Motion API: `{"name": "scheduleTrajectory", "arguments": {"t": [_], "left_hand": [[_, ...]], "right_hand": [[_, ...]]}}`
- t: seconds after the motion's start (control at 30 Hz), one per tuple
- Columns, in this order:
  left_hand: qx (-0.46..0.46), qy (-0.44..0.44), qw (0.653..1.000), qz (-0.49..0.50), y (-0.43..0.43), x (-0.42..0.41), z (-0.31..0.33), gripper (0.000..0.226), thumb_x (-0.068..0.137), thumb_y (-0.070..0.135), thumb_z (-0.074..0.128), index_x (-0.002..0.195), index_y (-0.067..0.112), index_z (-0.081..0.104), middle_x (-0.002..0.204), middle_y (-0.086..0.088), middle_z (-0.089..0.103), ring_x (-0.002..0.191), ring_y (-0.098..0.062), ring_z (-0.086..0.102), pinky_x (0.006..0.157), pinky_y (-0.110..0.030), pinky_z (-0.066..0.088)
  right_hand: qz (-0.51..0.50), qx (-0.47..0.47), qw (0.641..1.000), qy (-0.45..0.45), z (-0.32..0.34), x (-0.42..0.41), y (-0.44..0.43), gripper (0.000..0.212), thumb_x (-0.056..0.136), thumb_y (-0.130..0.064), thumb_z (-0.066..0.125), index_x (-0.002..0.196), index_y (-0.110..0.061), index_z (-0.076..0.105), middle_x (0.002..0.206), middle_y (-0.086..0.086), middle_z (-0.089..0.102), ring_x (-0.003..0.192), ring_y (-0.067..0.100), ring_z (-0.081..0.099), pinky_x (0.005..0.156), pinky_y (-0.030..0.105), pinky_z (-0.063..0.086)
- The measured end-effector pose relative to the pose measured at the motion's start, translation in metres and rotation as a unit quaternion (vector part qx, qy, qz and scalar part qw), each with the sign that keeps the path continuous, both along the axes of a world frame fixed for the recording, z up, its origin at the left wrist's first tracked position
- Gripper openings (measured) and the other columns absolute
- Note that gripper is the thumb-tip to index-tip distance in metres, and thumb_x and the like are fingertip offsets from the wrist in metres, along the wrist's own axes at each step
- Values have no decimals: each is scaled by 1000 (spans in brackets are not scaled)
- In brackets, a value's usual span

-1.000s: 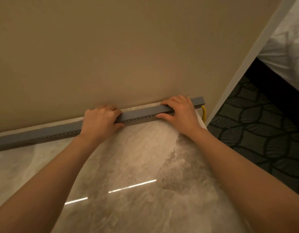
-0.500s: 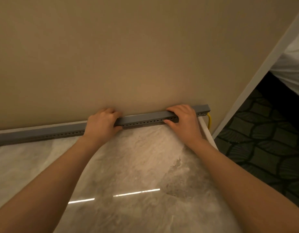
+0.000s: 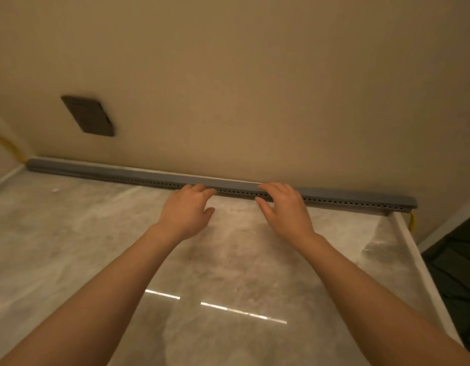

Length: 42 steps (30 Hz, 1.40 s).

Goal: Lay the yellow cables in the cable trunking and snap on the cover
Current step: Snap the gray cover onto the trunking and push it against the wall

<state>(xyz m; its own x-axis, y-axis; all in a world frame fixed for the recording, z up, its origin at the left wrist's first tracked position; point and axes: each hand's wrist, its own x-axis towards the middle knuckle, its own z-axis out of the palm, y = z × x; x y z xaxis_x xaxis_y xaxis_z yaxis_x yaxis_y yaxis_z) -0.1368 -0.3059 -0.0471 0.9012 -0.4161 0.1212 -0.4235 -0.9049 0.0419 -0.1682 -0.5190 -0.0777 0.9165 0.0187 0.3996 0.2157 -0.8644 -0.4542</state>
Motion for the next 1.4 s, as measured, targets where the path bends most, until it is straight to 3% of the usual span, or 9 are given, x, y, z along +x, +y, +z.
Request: {"name": "scheduleTrajectory", "arguments": {"t": [0.5,0.67,0.77,0.93,1.13,1.27,1.4], "left_hand": [[4,-2,998,64,276,67,-10,45,89,38,52,133,27,46,131,0,54,116,-22,50,91,-36,44],[28,51,996,67,348,112,-21,44,92,23,48,136,25,42,134,-2,51,118,-25,48,91,-38,44],[26,51,996,63,380,146,-23,46,92,17,48,137,21,41,139,-4,46,124,-26,41,98,-38,40],[43,-43,996,68,414,196,-25,53,89,15,48,140,13,36,140,-11,38,131,-29,28,109,-39,24],[121,-62,980,148,447,230,-32,61,91,38,43,143,10,26,153,-22,11,142,-36,-3,114,-46,-2],[149,-55,978,135,460,236,-39,65,88,42,43,143,9,27,152,-29,-3,141,-35,-13,115,-44,-2],[151,-67,978,126,462,238,-44,68,86,42,46,144,12,27,152,-30,-5,141,-36,-13,115,-44,-1]], "right_hand": [[66,-27,997,5,17,89,285,34,94,-32,49,122,-14,57,121,4,62,112,23,52,94,35,39],[66,-36,997,22,14,130,357,34,94,-33,49,122,-16,57,120,4,62,111,23,53,93,35,40],[62,-64,995,45,5,159,384,33,94,-33,48,122,-16,57,117,4,63,108,24,52,91,35,40],[39,-102,992,59,-16,190,406,36,92,-37,49,124,-20,53,120,2,59,112,24,47,93,35,34],[-15,-146,986,77,-33,217,422,45,85,-52,53,115,-19,55,113,4,56,108,26,45,88,38,35],[-23,-124,991,38,-36,222,422,38,80,-46,64,100,-14,61,99,8,61,96,28,52,81,38,39],[-13,-102,995,-22,-34,222,414,34,72,-40,75,88,-11,65,84,8,64,82,29,58,71,36,45]]}}
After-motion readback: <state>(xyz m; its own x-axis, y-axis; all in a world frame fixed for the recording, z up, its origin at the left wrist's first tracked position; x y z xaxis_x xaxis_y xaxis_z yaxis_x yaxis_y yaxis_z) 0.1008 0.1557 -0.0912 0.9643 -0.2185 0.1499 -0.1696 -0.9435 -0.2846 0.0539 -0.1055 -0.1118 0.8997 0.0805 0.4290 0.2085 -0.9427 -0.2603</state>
